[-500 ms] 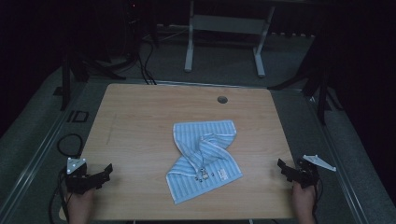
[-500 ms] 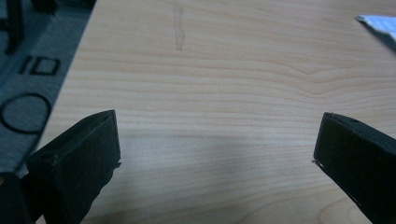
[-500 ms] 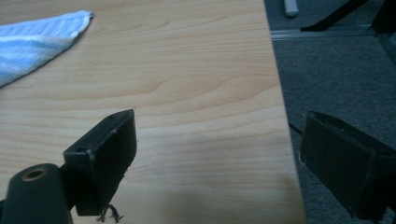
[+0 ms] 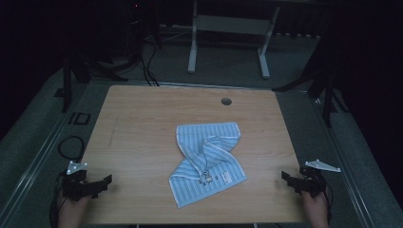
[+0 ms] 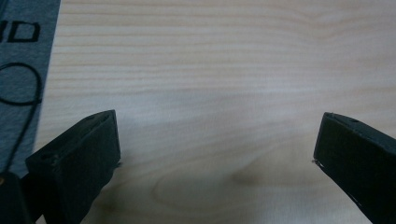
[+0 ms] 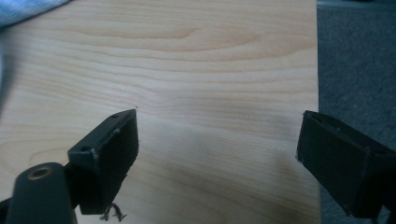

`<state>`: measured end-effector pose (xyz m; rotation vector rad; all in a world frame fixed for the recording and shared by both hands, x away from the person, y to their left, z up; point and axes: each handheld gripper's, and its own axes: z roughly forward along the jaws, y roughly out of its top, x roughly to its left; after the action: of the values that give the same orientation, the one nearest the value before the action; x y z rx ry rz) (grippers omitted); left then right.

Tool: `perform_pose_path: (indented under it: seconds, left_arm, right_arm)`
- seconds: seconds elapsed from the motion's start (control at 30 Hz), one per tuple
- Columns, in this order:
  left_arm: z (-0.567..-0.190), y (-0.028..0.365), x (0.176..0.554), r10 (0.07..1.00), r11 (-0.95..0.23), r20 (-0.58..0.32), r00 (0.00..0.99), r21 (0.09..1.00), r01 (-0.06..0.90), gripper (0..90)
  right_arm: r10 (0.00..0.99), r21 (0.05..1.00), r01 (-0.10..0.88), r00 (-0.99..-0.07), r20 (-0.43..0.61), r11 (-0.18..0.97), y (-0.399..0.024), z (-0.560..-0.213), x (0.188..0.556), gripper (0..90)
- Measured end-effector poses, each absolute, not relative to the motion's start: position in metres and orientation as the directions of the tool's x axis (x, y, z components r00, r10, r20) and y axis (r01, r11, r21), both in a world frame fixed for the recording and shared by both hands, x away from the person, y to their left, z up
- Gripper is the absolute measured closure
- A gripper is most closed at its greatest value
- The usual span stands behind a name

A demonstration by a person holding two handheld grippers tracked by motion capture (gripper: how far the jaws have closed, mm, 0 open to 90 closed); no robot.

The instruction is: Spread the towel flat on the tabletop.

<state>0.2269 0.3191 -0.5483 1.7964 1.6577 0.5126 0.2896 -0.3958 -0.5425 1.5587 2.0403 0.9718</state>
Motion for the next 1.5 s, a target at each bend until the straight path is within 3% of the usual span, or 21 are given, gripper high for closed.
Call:
perform_pose_path:
  seconds: [0.1, 0.53, 0.67, 0.93, 1.33, 1.5]
  left_arm:
    - [-0.546, 0.310, 0.226, 0.976, -0.053, -0.128, 0.177, 0.648, 0.760, 4.0]
    - [-0.536, 0.258, 0.236, 0.931, -0.209, -0.129, 0.342, 0.578, 0.789, 2.2]
    - [-0.533, 0.238, 0.241, 0.912, -0.263, -0.116, 0.393, 0.571, 0.778, 2.2]
    - [-0.530, 0.207, 0.245, 0.874, -0.327, -0.123, 0.470, 0.568, 0.756, 2.4]
    - [-0.518, 0.154, 0.257, 0.797, -0.426, -0.117, 0.593, 0.587, 0.688, 2.4]
    - [-0.514, 0.134, 0.262, 0.766, -0.457, -0.116, 0.632, 0.592, 0.663, 2.4]
  right_arm:
    - [0.939, 0.730, 0.666, -0.329, 0.101, 0.155, -0.394, -0.534, 0.289, 12.1]
    - [0.864, 0.648, 0.702, -0.486, 0.133, 0.296, -0.368, -0.523, 0.303, 13.6]
    - [0.814, 0.637, 0.696, -0.552, 0.179, 0.332, -0.353, -0.524, 0.306, 12.7]
    - [0.750, 0.624, 0.649, -0.645, 0.147, 0.435, -0.320, -0.519, 0.314, 14.0]
    - [0.682, 0.623, 0.604, -0.716, 0.150, 0.497, -0.283, -0.515, 0.331, 13.1]
    - [0.654, 0.626, 0.585, -0.741, 0.152, 0.517, -0.270, -0.515, 0.338, 17.6]
